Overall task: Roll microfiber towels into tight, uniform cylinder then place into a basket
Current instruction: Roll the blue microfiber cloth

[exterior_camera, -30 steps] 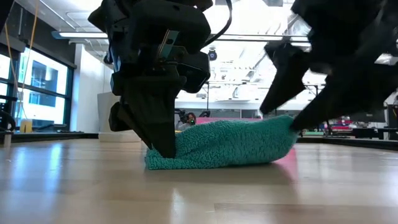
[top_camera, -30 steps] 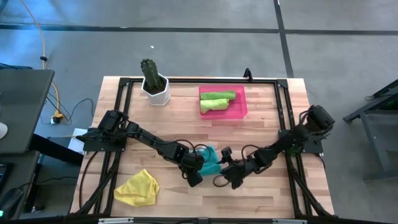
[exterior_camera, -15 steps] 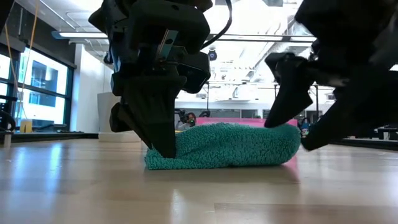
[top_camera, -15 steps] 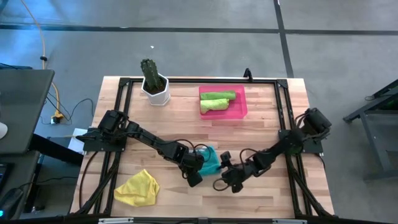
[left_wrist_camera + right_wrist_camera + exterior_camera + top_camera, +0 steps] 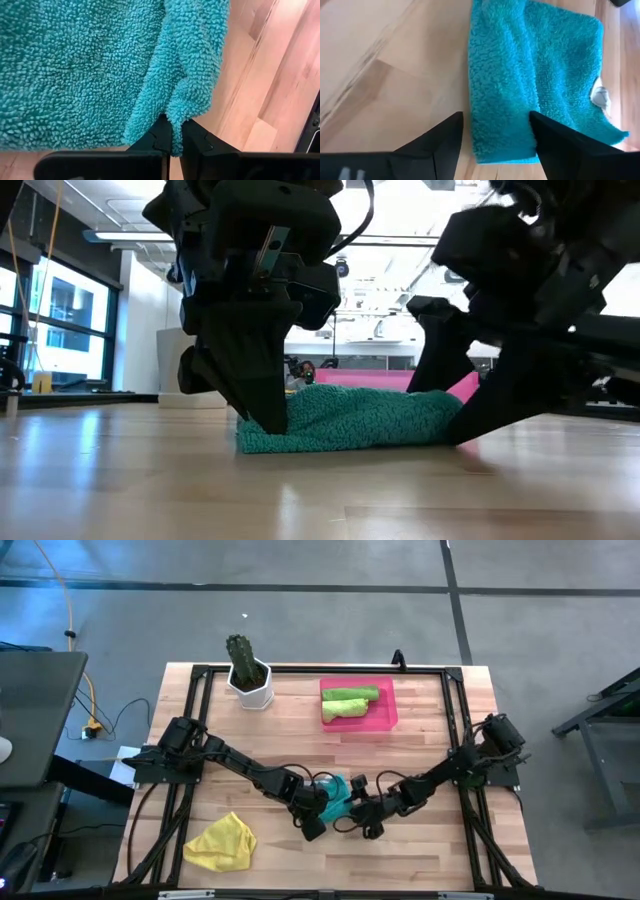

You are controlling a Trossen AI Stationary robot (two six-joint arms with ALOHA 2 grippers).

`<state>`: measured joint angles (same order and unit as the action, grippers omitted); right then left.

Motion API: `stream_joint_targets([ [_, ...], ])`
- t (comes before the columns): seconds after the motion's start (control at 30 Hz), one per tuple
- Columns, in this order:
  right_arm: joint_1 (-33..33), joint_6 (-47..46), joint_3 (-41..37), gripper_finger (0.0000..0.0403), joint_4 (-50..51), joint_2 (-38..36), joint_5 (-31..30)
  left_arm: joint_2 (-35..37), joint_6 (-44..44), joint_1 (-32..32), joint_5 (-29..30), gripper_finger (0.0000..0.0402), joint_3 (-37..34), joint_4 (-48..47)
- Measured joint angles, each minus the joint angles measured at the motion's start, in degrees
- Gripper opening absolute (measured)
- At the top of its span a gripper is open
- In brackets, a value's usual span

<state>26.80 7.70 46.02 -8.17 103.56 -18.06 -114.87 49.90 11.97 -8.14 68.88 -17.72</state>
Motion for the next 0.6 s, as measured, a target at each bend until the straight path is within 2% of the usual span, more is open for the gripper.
stream_joint_targets([
  [0.2, -0.93, -0.31, 0.17, 0.0183, -1.25, 2.37, 2.15, 0.00, -0.23, -0.02, -0.16, 0.0008, -0.04, 0.46],
  [0.53, -0.96, -5.07, 0.24, 0.0027, -0.47, 3.12, 4.11, 2.58, -6.11, 0.06, 0.39, 0.0008, -0.27, 0.41],
  [0.6, -1.33, -6.59, 0.22, 0.0010, -0.36, 3.09, 5.61, 3.79, -6.88, 0.16, 0.61, 0.0008, -0.26, 0.22],
])
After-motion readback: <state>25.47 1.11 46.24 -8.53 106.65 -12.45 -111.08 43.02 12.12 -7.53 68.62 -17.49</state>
